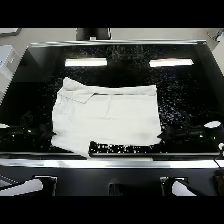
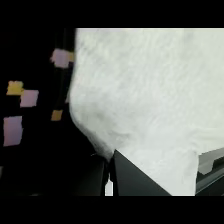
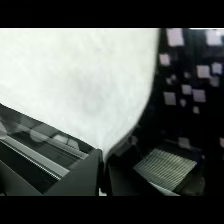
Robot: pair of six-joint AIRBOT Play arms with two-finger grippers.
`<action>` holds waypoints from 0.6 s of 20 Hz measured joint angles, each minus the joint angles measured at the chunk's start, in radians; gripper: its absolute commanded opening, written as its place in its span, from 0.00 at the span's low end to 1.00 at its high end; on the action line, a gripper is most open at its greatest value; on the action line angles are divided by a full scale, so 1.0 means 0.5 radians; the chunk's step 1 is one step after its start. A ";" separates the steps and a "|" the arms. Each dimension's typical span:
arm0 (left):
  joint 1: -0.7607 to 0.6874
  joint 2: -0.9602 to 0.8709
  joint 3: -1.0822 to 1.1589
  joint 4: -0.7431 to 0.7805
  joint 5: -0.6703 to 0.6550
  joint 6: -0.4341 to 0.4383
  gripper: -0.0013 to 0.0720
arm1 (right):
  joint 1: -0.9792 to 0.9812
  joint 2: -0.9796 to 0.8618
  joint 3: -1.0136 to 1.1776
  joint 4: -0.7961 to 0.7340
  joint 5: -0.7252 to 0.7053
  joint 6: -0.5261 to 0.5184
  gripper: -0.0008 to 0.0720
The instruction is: Fold the clothes and pants, and hang the long-sleeved shirts on hangers.
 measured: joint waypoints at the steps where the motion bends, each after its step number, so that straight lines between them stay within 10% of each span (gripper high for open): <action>1: -0.013 0.000 0.032 -0.051 -0.011 0.000 0.04 | 0.024 0.031 0.018 0.039 -0.011 -0.010 0.05; 5: -0.176 0.003 0.307 -0.201 -0.025 -0.052 0.04 | 0.324 0.110 0.292 0.031 -0.251 0.098 0.05; 12: -0.547 0.002 1.421 -0.191 0.152 -0.391 0.04 | 0.810 0.050 1.312 -0.832 -0.971 0.974 0.05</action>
